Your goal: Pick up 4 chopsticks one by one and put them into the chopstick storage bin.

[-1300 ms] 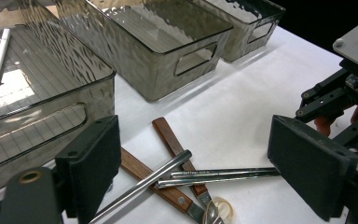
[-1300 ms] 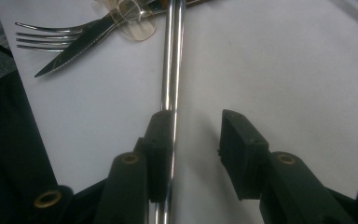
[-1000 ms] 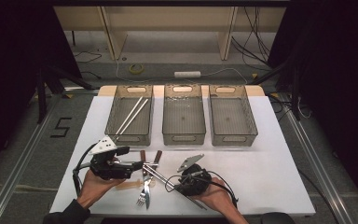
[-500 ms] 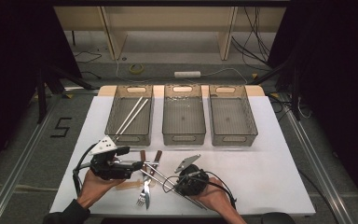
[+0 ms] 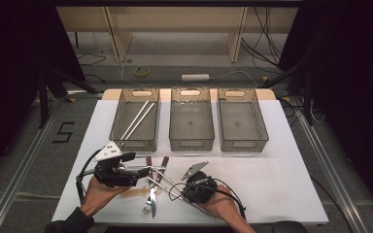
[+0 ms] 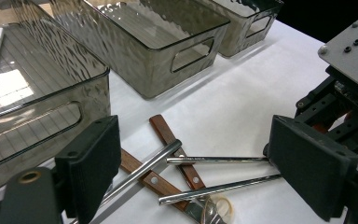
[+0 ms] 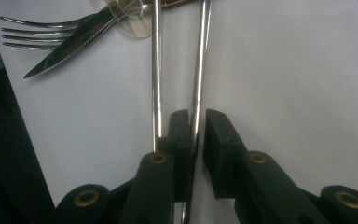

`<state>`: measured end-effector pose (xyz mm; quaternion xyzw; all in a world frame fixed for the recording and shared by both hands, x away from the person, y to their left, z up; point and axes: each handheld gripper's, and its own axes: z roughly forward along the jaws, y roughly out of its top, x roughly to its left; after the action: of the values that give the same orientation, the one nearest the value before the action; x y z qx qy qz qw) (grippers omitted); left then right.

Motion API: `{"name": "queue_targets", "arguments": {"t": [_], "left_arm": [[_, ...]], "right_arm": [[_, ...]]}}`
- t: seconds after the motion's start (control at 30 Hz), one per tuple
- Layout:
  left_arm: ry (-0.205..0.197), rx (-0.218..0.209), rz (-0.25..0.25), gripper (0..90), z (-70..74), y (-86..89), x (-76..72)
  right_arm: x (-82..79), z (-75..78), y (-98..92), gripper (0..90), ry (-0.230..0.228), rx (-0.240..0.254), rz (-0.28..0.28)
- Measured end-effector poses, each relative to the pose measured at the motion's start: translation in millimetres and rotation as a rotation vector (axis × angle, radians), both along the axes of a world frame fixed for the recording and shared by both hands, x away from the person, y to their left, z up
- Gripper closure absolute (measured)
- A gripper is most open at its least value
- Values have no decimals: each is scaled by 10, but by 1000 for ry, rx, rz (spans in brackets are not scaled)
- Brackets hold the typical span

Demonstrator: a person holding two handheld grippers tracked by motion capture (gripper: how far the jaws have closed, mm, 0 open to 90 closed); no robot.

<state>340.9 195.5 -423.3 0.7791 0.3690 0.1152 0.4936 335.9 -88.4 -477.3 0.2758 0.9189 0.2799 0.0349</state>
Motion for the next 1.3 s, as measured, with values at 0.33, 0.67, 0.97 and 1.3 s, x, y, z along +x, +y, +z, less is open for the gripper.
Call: {"name": "queue_targets", "arguments": {"t": [0.33, 0.67, 0.97, 1.3], "left_arm": [[-1, 2, -6, 169, 3, -3, 0], [29, 42, -69, 179, -32, -81, 57], [51, 149, -181, 192, -94, -282, 109], [64, 266, -298, 239, -179, -514, 64]], "right_arm": [[-25, 12, 13, 861, 19, 4, 6], [-1, 108, -49, 865, -14, 11, 32], [-7, 237, -69, 865, -35, 11, 98], [-19, 369, -64, 865, -62, 15, 194]]}}
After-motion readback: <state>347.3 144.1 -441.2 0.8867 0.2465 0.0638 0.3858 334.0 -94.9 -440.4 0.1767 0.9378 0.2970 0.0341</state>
